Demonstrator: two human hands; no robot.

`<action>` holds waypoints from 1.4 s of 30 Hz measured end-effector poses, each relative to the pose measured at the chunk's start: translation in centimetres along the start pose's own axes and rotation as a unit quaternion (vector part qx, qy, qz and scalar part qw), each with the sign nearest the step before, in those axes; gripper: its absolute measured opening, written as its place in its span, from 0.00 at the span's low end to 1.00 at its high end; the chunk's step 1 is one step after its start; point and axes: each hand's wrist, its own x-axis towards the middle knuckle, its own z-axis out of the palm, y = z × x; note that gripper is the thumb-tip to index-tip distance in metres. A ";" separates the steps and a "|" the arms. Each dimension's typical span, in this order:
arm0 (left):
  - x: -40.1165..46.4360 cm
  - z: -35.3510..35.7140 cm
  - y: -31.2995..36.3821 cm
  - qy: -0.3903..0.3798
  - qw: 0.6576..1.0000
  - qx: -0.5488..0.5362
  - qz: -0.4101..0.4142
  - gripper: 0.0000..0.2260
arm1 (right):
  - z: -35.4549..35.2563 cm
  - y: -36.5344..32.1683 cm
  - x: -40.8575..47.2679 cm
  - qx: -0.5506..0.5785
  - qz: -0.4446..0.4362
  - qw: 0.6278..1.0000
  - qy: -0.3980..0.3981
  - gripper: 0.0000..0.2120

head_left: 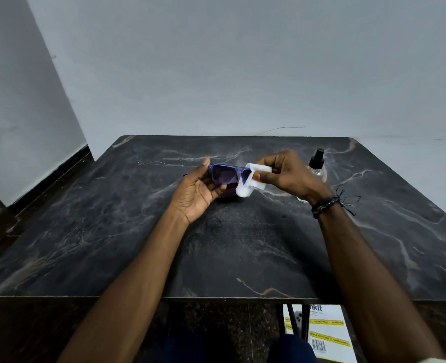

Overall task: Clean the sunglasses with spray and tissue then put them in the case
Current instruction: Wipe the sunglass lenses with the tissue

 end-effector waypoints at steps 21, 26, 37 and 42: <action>0.0 0.5 0.0 -0.005 0.996 0.087 -0.009 0.15 | -0.2 -0.7 0.9 0.062 -0.073 0.995 0.036 0.07; -0.4 0.8 0.0 0.038 0.986 0.149 0.062 0.15 | -0.2 -0.5 0.6 0.076 -0.078 0.993 0.033 0.09; -0.4 0.2 -0.5 0.038 0.964 0.187 0.185 0.11 | -0.2 0.8 0.5 0.072 -0.040 0.996 0.036 0.05; -0.2 -0.5 -0.7 0.010 0.961 0.216 0.171 0.11 | 0.3 0.6 0.5 0.058 -0.027 0.996 0.064 0.07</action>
